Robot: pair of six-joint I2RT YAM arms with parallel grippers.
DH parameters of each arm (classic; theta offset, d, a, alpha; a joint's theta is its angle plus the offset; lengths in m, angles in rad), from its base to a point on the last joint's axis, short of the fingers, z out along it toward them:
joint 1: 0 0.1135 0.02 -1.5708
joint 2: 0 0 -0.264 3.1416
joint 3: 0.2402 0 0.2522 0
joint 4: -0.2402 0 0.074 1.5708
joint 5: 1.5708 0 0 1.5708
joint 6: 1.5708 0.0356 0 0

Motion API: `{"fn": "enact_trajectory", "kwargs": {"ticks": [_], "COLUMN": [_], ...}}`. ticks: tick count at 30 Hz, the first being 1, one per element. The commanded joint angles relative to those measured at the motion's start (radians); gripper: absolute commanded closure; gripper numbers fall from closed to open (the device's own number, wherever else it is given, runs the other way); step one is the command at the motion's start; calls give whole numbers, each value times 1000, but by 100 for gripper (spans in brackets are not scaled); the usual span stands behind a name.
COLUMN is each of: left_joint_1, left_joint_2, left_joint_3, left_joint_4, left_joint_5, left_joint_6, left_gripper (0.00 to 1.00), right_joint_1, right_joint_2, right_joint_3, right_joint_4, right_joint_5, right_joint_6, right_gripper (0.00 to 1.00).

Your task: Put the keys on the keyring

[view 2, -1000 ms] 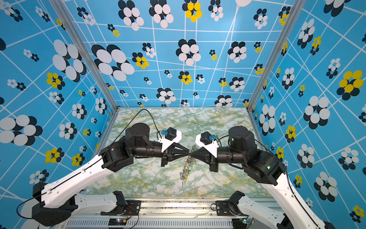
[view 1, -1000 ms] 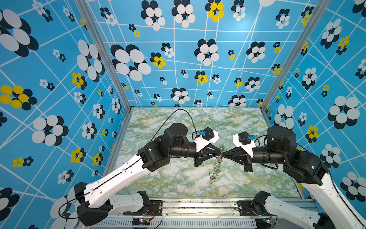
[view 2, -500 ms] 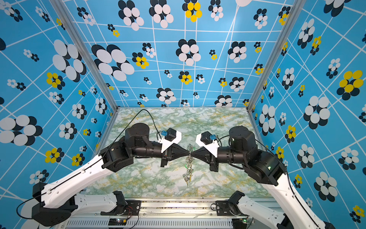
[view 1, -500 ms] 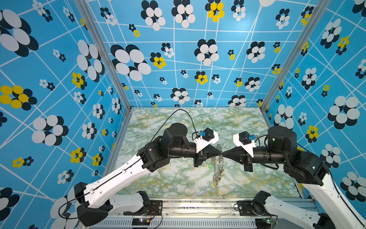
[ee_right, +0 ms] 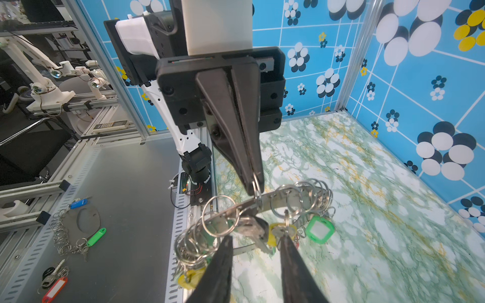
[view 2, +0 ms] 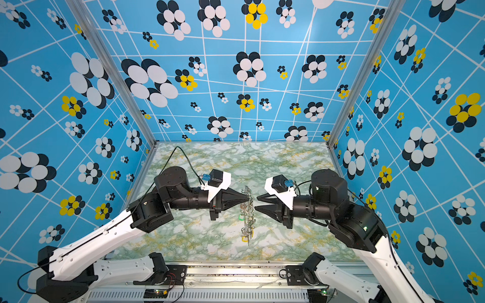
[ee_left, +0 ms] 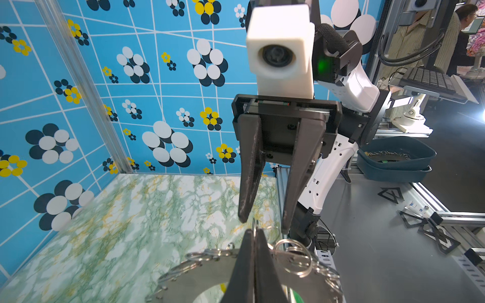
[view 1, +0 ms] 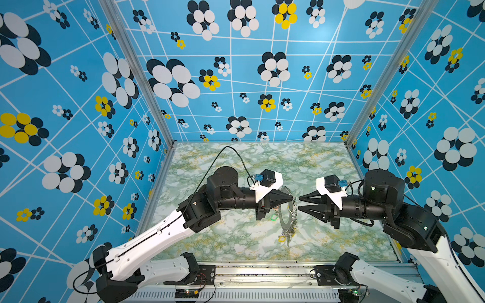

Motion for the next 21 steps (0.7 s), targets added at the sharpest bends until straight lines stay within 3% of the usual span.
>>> {"fn": "enact_trajectory", "kwargs": {"ticks": [1, 14, 21], "left_joint_1": [-6, -6, -5], "left_joint_2": [-17, -5, -1], "left_joint_3": [-8, -36, -36], "left_joint_4": [114, 269, 293], "left_joint_5": [11, 52, 54], "left_joint_6": [-13, -55, -61], "left_gripper": [100, 100, 100], "right_joint_1": [6, 6, 6], "right_joint_2": [-11, -3, -19], "right_joint_3": [-4, -38, -35], "right_joint_4": [58, 98, 106], "right_joint_5": [-36, -47, -65], "right_joint_6": [28, 39, 45], "right_gripper": [65, 67, 97]}}
